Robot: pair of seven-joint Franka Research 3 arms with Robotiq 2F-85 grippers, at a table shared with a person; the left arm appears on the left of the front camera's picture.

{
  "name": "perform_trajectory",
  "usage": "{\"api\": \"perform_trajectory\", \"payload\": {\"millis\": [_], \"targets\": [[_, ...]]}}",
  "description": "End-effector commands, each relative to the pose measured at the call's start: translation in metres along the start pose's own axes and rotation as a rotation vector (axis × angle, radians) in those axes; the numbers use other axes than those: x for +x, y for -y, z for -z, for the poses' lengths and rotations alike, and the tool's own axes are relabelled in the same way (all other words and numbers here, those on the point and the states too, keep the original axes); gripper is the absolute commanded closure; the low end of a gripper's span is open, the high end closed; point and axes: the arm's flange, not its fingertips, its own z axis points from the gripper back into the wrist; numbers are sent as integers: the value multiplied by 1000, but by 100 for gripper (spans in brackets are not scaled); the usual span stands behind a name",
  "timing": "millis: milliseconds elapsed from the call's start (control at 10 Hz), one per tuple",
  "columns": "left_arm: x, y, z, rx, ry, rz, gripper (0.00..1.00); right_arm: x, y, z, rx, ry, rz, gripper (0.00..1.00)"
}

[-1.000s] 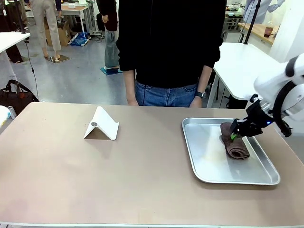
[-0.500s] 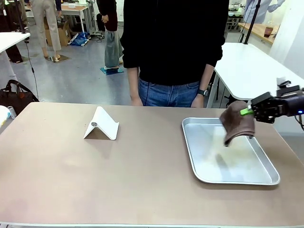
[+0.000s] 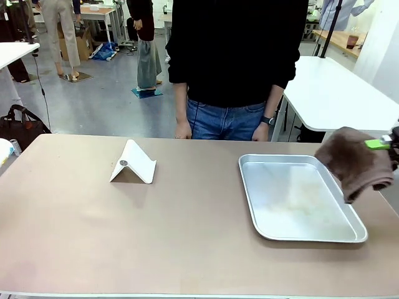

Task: Clean the surface of the table.
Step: Clean the area not pointed to by the person.

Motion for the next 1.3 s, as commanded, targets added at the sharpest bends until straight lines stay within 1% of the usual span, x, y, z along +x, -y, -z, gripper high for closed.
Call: {"api": "perform_trajectory", "payload": {"millis": [0, 300, 500, 600, 800, 900, 1200], "targets": [[-3, 5, 1, -4, 5, 0, 78, -6, 12, -38, -9, -5, -21, 88], [-3, 5, 1, -4, 5, 0, 78, -26, 18, -73, 7, 102, -13, 88], [-3, 5, 1, -4, 5, 0, 78, -26, 26, -84, 39, 145, -3, 88], [-3, 5, 1, -4, 5, 0, 78, -22, 30, -83, 25, 152, 16, 88], [-3, 5, 1, -4, 5, 0, 78, -18, 29, -80, 13, 178, -2, 88], [-3, 5, 1, -4, 5, 0, 78, -29, 32, -82, 13, 152, 38, 88], [-3, 5, 1, -4, 5, 0, 78, -29, 32, -82, 13, 152, 38, 88]]}}
